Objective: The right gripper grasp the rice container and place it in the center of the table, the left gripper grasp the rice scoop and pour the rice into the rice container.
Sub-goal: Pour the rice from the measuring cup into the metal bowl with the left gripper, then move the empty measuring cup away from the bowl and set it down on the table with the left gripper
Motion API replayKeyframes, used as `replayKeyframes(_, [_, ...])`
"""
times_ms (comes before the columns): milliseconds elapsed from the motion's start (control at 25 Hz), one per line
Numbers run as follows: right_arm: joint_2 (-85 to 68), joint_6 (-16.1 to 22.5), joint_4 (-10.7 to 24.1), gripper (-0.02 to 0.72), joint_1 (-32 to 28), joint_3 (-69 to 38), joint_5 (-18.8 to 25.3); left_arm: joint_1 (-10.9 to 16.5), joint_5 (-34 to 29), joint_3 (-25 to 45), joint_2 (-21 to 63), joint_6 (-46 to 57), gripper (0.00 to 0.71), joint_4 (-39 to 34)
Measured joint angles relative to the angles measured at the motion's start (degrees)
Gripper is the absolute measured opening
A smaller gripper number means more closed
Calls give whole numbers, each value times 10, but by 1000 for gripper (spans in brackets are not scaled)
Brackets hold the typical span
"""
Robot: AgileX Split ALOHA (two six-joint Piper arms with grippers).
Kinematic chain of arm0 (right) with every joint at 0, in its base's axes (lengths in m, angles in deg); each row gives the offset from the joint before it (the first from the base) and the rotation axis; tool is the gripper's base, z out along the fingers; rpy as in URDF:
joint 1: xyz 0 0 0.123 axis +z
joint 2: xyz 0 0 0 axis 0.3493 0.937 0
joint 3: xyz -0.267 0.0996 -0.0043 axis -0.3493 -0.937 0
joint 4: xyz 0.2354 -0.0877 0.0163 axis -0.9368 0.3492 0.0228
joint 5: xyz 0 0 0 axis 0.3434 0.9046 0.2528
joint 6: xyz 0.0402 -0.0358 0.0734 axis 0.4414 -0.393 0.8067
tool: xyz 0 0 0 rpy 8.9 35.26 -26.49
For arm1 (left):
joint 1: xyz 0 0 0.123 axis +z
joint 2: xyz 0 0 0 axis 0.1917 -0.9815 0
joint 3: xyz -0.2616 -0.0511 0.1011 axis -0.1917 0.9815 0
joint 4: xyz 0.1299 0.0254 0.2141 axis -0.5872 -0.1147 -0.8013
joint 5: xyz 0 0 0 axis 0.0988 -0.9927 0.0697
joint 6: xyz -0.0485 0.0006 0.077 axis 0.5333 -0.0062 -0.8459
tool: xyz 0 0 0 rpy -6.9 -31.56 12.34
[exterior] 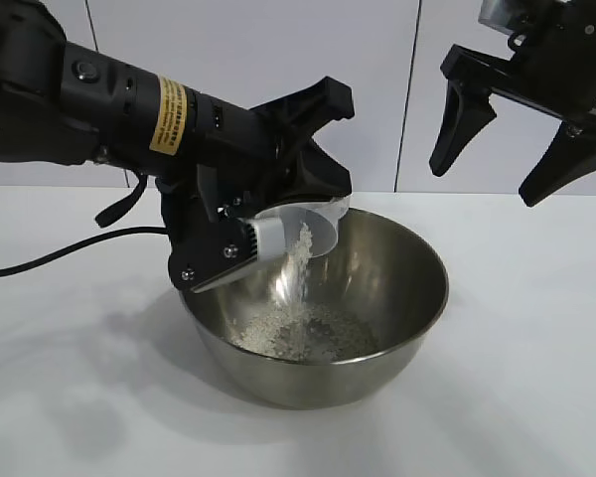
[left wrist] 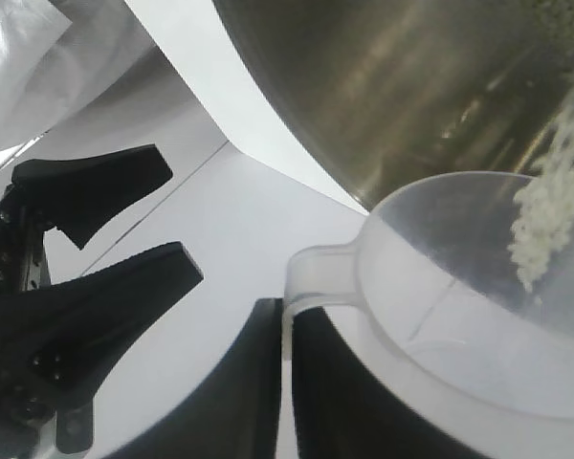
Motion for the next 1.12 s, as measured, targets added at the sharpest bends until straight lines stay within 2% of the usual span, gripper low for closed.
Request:
replayKeyframes(440, [0,0,0,610,0,0,1,0,-22,0,7,-27,15,-1])
replayKeyframes(640, [0,0,0,610,0,0,1,0,-4,0,7,17,15,30])
replayKeyframes(920, [0,0,-1,610,0,0,1,0,115,0,7,187,15,145])
replayKeyframes(1120, [0,0,-15,610,0,0,-1,0,179,0,7,303,15,291])
